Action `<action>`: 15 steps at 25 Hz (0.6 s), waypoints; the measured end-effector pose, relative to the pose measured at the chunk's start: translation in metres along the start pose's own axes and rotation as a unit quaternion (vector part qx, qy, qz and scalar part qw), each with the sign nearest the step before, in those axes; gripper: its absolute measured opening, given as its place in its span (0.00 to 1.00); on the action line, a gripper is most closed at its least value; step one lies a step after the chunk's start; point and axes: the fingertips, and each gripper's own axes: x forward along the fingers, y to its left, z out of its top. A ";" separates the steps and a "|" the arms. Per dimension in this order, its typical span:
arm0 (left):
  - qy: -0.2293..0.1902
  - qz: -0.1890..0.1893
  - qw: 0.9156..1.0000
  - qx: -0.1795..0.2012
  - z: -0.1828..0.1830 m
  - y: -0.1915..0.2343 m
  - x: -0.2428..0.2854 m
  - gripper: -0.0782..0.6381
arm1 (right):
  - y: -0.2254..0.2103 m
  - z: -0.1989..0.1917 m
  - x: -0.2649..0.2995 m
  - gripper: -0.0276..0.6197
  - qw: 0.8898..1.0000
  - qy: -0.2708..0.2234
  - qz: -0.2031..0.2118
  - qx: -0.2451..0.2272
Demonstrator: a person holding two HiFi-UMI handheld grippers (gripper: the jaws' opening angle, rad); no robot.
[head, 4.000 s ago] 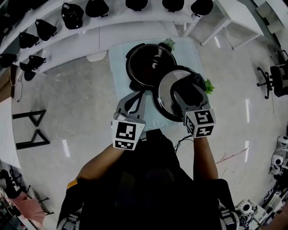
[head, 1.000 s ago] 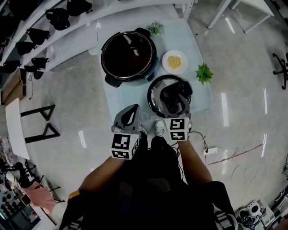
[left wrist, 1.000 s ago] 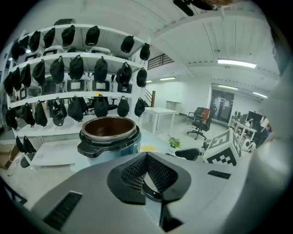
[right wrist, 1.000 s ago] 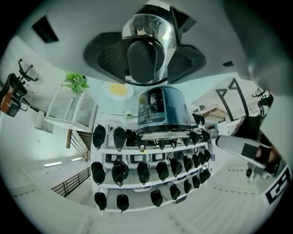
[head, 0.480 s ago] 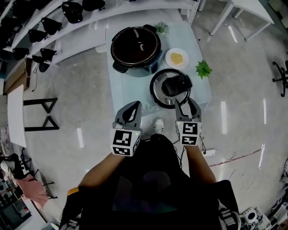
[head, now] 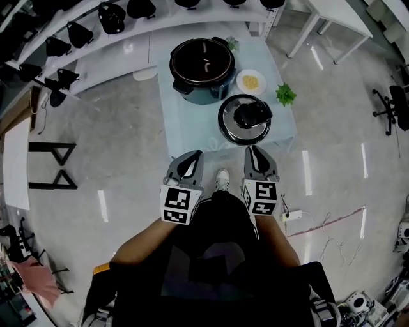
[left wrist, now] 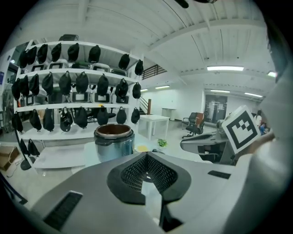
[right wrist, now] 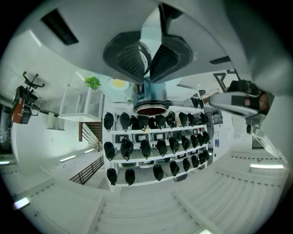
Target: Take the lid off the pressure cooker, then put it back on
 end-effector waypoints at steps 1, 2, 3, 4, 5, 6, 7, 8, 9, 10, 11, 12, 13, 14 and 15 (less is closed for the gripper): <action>0.002 -0.006 1.000 -0.002 -0.005 -0.001 -0.005 0.12 | 0.011 -0.001 -0.008 0.12 1.000 0.000 0.004 0.003; 0.002 -0.012 1.000 -0.001 -0.009 -0.003 -0.009 0.12 | 0.022 -0.002 -0.016 0.11 1.000 -0.001 0.008 0.005; 0.000 -0.017 1.000 0.002 -0.010 -0.004 -0.014 0.12 | 0.031 -0.003 -0.023 0.10 1.000 0.000 0.012 0.007; -0.004 -0.021 1.000 0.007 -0.010 -0.006 -0.018 0.12 | 0.039 -0.006 -0.031 0.10 1.000 0.001 0.015 0.009; -0.008 -0.025 1.000 0.010 -0.010 -0.008 -0.022 0.12 | 0.046 -0.009 -0.038 0.10 1.000 0.002 0.016 0.009; -0.011 -0.029 0.999 0.013 -0.010 -0.011 -0.025 0.12 | 0.050 -0.012 -0.044 0.10 1.000 0.004 0.016 0.008; -0.013 -0.034 0.999 0.015 -0.010 -0.015 -0.028 0.12 | 0.052 -0.014 -0.048 0.10 1.000 0.005 0.015 0.007; -0.015 -0.038 0.999 0.017 -0.011 -0.018 -0.029 0.12 | 0.053 -0.015 -0.051 0.10 1.000 0.005 0.013 0.006; -0.016 -0.042 0.999 0.018 -0.011 -0.021 -0.031 0.12 | 0.052 -0.016 -0.054 0.10 1.000 0.004 0.011 0.007; -0.017 -0.044 0.999 0.019 -0.012 -0.024 -0.032 0.12 | 0.051 -0.016 -0.057 0.10 1.000 0.003 0.008 0.008; -0.019 -0.045 0.999 0.020 -0.012 -0.026 -0.033 0.12 | 0.050 -0.017 -0.060 0.10 1.000 0.001 0.006 0.009; -0.020 -0.045 0.999 0.020 -0.012 -0.028 -0.035 0.12 | 0.049 -0.018 -0.063 0.10 1.000 0.000 0.005 0.010; -0.020 -0.045 0.999 0.021 -0.013 -0.030 -0.037 0.12 | 0.049 -0.019 -0.066 0.10 1.000 0.000 0.006 0.011; -0.020 -0.044 0.999 0.022 -0.013 -0.031 -0.039 0.12 | 0.050 -0.020 -0.068 0.10 1.000 -0.001 0.007 0.011; -0.019 -0.044 0.999 0.023 -0.014 -0.033 -0.041 0.12 | 0.051 -0.020 -0.070 0.10 1.000 -0.002 0.008 0.011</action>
